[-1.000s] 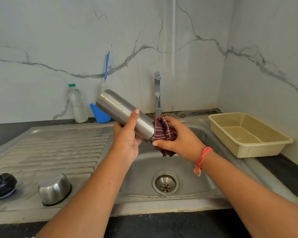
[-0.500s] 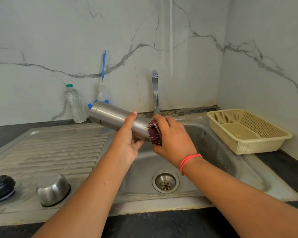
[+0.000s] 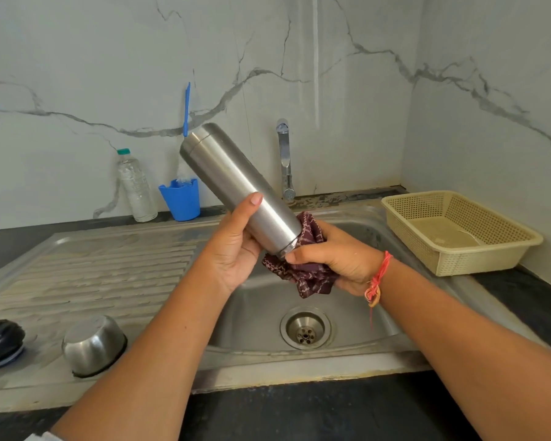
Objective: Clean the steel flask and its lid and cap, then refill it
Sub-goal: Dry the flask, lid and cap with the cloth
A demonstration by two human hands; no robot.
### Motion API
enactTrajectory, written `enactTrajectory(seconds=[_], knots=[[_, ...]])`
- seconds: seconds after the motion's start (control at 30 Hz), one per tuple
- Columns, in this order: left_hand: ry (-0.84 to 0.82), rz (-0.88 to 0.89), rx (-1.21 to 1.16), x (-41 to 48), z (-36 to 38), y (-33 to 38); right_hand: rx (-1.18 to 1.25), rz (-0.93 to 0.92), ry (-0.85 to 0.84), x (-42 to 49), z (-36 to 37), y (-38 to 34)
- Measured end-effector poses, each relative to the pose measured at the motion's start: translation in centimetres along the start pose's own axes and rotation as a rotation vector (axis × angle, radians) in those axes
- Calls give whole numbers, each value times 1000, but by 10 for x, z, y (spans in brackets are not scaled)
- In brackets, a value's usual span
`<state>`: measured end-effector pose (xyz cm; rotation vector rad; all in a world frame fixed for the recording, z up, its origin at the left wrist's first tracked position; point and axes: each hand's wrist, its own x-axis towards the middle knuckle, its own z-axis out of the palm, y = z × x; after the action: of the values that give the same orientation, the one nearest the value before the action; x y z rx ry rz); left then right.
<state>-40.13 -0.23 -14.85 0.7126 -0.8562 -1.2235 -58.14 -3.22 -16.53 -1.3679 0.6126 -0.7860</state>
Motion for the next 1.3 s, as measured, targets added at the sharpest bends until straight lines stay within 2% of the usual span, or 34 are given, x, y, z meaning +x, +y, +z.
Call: enactTrajectory(seconds=[0.13,0.27,0.37,0.43,0.5,0.57,0.6,0.77,0.87,0.93,1.03,1.2,1.3], knots=[[-20,-11,-27,5,-2,-1,-104,-62,94,1,8,-1],[125,-12,-1,10,5,-3,-297,-109,232,4,17,2],[277,37,34,12,7,-3,-680,-202,387,7,20,5],[376,27,-21,13,7,-2,-927,-263,428,9,23,6],[426,18,-49,13,3,-3,-1011,-273,422,9,25,4],[394,19,-58,13,-1,-3,-960,-239,396,8,24,2],[356,20,-55,13,-1,-3,-850,-203,368,7,23,0],[85,9,-44,5,3,3,-41,-44,43,-6,17,-2],[-103,10,-59,2,-1,11,259,69,-174,-11,18,-1],[-153,15,-68,1,-3,13,261,79,-200,-10,19,-1],[-111,-14,-57,4,-7,13,164,37,-110,-6,23,-2],[136,28,168,11,-7,11,-293,-114,294,0,22,1],[247,45,136,8,7,4,-643,-175,408,2,18,4]])
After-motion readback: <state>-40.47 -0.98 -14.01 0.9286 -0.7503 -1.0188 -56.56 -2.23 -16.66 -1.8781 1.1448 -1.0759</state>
